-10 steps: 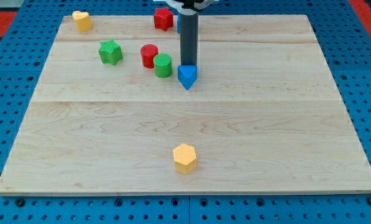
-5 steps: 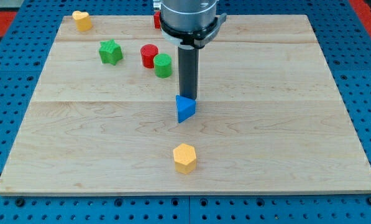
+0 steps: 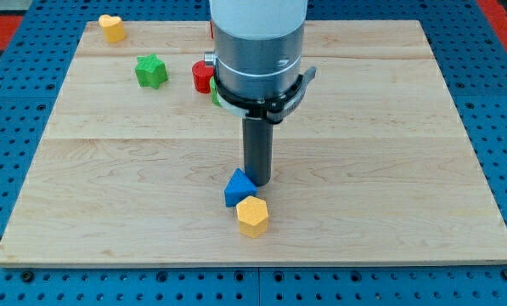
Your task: Slide the blue triangle closer to the yellow hexagon
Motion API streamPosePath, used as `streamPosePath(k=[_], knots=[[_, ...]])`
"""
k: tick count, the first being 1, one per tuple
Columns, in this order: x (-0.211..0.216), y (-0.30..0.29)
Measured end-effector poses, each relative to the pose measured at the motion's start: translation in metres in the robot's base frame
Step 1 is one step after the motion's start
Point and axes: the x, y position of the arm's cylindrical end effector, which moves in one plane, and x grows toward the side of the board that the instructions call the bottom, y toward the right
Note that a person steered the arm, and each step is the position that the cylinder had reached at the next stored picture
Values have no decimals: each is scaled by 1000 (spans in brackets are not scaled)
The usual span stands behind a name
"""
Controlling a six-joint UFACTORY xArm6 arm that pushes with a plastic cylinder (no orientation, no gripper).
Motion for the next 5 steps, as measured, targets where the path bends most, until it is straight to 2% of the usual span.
streamPosePath(k=[2,4,5], knots=[[6,0],[-32,0],[-64,0]])
